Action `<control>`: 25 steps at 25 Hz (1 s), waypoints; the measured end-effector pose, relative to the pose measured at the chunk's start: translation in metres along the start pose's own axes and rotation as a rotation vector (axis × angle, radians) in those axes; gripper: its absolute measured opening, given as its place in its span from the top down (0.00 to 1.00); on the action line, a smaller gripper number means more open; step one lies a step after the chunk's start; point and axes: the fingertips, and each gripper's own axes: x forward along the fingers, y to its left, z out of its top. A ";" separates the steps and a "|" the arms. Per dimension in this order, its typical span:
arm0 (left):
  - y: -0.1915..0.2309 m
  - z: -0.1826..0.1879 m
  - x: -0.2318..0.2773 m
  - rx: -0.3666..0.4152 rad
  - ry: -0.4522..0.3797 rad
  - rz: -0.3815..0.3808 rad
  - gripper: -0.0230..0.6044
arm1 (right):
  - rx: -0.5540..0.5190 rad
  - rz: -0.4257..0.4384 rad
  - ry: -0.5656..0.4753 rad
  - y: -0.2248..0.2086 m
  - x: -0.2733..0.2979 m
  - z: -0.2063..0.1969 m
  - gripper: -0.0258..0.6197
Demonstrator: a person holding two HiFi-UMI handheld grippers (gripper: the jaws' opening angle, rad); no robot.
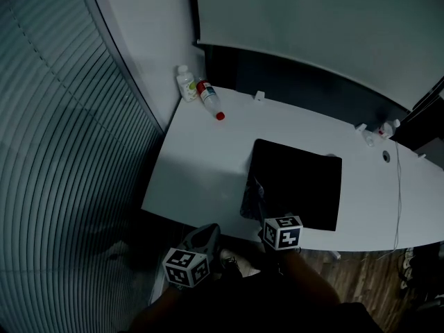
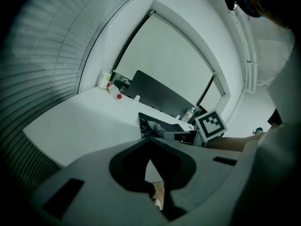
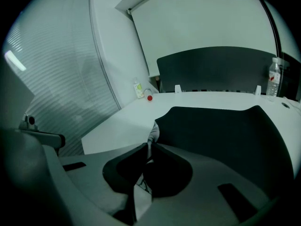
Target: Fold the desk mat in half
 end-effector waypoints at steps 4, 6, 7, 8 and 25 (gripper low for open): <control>0.001 -0.003 -0.001 -0.002 0.004 0.002 0.95 | -0.028 0.003 0.011 0.004 0.003 -0.004 0.90; 0.001 -0.004 -0.002 -0.002 0.007 0.005 0.95 | -0.042 0.001 0.021 0.004 0.004 -0.007 0.90; 0.001 -0.004 -0.002 -0.003 0.008 0.007 0.95 | -0.047 0.002 0.026 0.004 0.005 -0.009 0.90; 0.001 -0.004 -0.003 -0.003 0.009 0.009 0.95 | -0.052 0.006 0.031 0.005 0.005 -0.010 0.90; -0.026 -0.007 -0.002 0.030 0.009 -0.009 0.95 | -0.081 0.123 0.032 0.029 -0.016 -0.026 0.86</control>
